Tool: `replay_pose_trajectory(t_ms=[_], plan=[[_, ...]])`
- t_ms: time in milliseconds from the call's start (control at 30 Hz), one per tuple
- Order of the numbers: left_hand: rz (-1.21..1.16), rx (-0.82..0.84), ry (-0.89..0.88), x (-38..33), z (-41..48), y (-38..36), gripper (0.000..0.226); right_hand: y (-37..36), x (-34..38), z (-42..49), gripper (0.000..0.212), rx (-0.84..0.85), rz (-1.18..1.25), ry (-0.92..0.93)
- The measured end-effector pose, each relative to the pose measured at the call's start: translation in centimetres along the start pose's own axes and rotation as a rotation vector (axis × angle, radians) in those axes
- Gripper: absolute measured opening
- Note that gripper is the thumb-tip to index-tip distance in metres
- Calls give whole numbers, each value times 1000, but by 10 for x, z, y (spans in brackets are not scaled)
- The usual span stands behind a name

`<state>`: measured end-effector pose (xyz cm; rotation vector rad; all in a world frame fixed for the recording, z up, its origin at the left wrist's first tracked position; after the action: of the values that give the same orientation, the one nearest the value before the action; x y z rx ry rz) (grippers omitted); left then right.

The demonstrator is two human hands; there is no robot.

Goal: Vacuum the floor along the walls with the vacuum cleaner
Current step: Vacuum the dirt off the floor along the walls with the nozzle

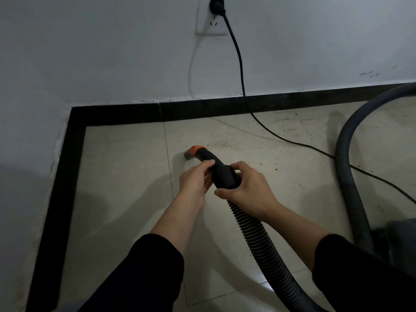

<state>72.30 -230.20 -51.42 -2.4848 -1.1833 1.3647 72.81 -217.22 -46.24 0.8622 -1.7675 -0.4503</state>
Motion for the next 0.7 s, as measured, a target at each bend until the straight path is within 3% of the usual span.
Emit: replay_pose_trajectory(t_ms=[700], plan=[[47,94,-26,7,15,-18,23,-3,-7,10,45,-110,-9,-12]])
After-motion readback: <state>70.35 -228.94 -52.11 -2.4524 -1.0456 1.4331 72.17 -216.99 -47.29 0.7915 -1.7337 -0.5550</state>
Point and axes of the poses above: each hand's wrist, its own z-axis towards the middle knuckle, its own y-axis out of the back of the hand, x = y × z, the point moved 2 cm from there along z, towards the middle knuckle, and after that the axes turned 8 degrees about -y, right-handed, at the moved point
